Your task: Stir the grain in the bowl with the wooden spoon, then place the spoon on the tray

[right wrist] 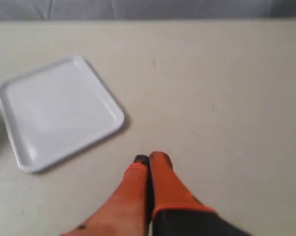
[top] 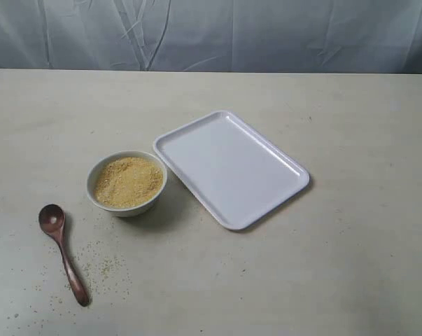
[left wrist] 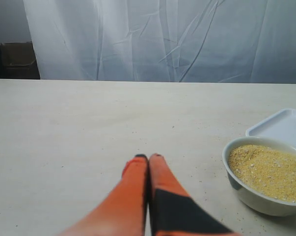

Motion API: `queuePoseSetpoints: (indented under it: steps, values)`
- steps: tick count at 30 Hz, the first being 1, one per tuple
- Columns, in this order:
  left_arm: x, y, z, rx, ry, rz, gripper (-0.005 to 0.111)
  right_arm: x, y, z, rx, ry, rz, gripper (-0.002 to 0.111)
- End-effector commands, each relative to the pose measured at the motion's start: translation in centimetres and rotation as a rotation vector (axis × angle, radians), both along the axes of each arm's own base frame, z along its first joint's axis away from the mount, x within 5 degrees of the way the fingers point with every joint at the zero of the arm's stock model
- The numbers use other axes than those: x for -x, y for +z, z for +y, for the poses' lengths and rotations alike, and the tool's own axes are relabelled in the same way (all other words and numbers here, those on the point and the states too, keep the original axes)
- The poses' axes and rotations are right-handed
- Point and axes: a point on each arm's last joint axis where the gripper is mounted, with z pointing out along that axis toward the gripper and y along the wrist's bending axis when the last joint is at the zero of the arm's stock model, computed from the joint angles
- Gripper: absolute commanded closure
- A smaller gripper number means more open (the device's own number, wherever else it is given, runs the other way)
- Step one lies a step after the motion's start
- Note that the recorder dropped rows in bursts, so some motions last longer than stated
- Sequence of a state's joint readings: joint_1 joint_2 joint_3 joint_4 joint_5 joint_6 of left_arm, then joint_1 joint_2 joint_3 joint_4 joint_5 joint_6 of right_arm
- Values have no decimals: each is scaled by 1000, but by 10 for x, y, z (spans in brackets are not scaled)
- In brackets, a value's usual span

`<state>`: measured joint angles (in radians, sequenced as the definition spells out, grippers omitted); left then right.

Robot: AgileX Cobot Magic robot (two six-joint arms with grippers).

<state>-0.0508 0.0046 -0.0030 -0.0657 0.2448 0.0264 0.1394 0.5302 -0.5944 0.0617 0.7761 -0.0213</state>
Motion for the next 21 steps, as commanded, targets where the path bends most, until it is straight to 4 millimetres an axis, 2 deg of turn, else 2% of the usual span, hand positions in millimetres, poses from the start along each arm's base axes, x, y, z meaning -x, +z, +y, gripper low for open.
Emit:
queuePoseSetpoints:
  steps: [1,4,8,10,11,14,15,19,21]
  values:
    - [0,0,0,0,0,-15,107,-34,-13,17,12,145,336,109]
    - [0,0,0,0,0,-15,107,-48,-28,41,-25,295,507,109]
    - [0,0,0,0,0,-15,107,-60,-47,74,6,383,593,109]
    - [0,0,0,0,0,-15,107,-63,-60,118,63,460,605,109]
    - [0,0,0,0,0,-15,107,-63,-63,131,89,475,609,109]
    - [0,0,0,0,0,-15,107,-64,-73,191,237,534,639,109]
    - [0,0,0,0,0,-15,107,-66,-75,207,259,547,642,109]
    - [0,0,0,0,0,-15,107,-70,-90,296,358,641,661,109]
    - [0,0,0,0,0,-15,107,-72,-100,331,403,668,676,109]
